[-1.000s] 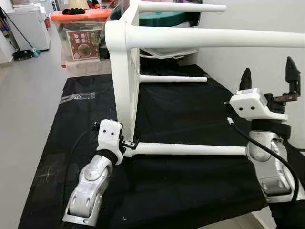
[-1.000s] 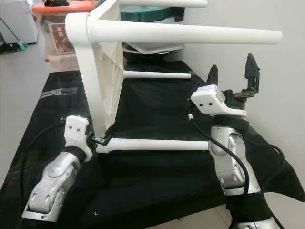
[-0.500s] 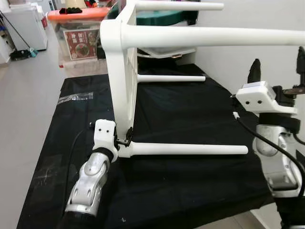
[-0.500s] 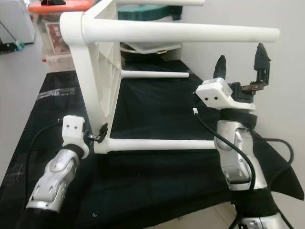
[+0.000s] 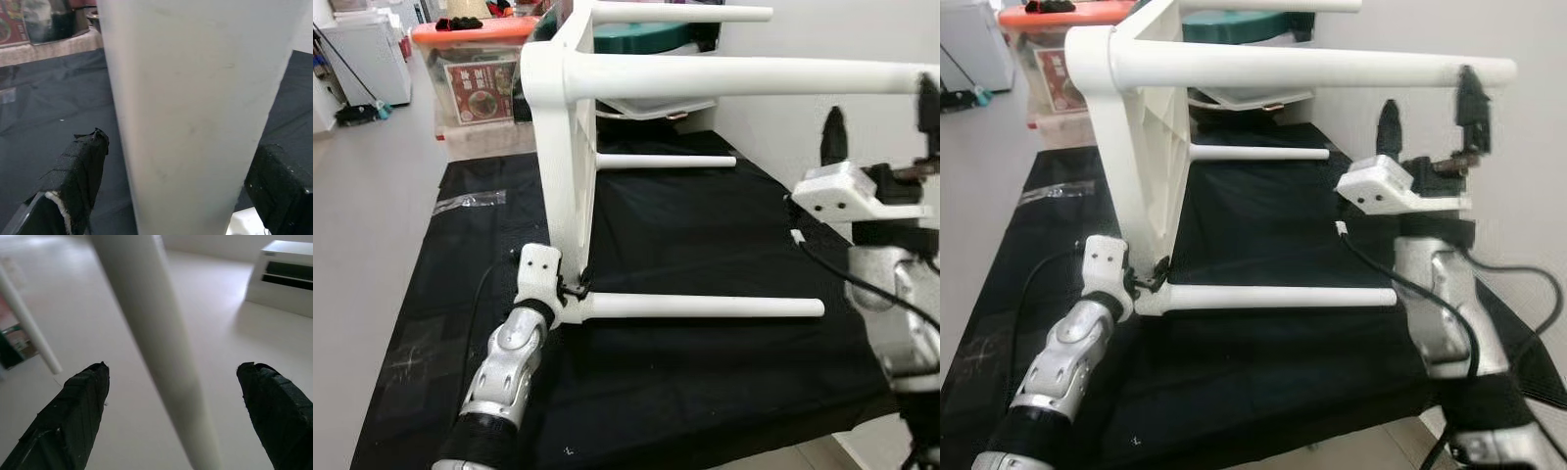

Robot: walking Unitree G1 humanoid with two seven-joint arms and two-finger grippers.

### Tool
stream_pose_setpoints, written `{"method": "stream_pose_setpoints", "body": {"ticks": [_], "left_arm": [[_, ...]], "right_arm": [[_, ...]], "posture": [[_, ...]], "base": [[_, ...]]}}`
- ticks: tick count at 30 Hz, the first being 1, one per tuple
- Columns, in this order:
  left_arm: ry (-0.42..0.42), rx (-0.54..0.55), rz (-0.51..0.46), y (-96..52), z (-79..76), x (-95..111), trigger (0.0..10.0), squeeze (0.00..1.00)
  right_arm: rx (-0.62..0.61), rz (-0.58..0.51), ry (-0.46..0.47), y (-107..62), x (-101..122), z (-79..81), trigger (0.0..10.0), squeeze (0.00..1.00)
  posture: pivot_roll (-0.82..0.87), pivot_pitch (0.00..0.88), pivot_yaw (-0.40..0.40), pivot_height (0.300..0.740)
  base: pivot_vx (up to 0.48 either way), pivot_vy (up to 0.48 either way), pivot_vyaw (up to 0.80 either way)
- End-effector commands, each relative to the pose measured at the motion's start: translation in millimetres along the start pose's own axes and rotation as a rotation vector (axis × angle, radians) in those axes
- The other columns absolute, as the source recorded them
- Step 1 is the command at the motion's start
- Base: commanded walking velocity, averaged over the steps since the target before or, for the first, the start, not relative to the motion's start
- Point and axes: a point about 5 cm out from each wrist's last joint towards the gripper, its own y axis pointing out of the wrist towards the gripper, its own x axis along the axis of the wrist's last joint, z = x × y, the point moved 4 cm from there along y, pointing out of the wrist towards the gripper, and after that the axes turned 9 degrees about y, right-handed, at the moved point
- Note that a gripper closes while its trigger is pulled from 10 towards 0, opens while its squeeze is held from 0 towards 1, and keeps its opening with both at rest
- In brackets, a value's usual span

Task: Building children table

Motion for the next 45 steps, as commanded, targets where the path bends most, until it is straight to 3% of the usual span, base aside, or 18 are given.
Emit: {"method": "stream_pose_setpoints", "body": {"ticks": [1,6,9,20,21,23,24,25,35,45], "left_arm": [[0.005,-0.007,-0.005,1.8,-1.9,0,10.0,0.0],[0.003,-0.003,-0.014,3.2,-1.3,0,10.0,0.0],[0.003,0.004,-0.011,1.7,0.8,-3,10.0,0.0],[0.004,0.005,-0.005,4.0,-0.7,-6,10.0,0.0],[0.005,0.004,-0.004,4.0,-1.0,-6,10.0,0.0],[0.005,0.003,-0.004,4.0,-1.2,-6,10.0,0.0],[0.006,0.002,-0.001,4.1,-1.2,-7,10.0,0.0],[0.006,0.003,0.002,4.0,-1.1,-8,10.0,0.0],[0.018,0.016,0.017,5.1,8.9,-14,10.0,0.0],[0.021,0.01,0.006,9.5,5.6,-12,10.0,0.0]], "right_arm": [[0.06,-0.014,-0.018,3.7,-4,7.7,10.0,0.0],[0.116,-0.02,-0.095,14.3,-18,7.5,10.0,0.0],[0.102,-0.028,-0.138,25.5,-23,-2.7,10.0,0.0],[0.136,-0.047,-0.184,39.1,-32,-9.7,10.0,0.0],[0.152,-0.046,-0.185,39.5,-34,-8.5,8.0,0.0],[0.169,-0.045,-0.186,39.8,-35,-7.1,8.0,0.0],[0.189,-0.051,-0.186,40.0,-35,-4.8,0.5,0.0],[0.204,-0.055,-0.185,39.9,-36,-2.9,0.0,0.0],[0.304,-0.081,-0.175,38.8,-38,8.2,0.0,0.0],[0.327,-0.098,-0.164,39.1,-37,9.8,0.0,0.0]], "posture": [[-0.05,0.0,-0.004,0.74],[-0.04,0.0,-0.008,0.74],[-0.04,0.0,-0.013,0.74],[-0.05,0.0,-0.011,0.74],[-0.05,0.0,-0.012,0.74],[-0.05,0.0,-0.012,0.74],[-0.05,0.0,-0.012,0.74],[-0.05,0.0,-0.013,0.74],[-0.06,0.0,-0.017,0.74],[-0.06,0.0,-0.012,0.74]], "base": [[0.0,0.0,0.0],[0.0,0.0,0.0],[0.0,0.0,0.0],[0.0,0.0,0.0],[0.0,0.0,0.0],[0.0,0.0,0.0],[0.0,0.0,0.0],[0.0,0.0,0.0],[0.0,0.0,0.0],[0.0,0.0,0.0]]}}
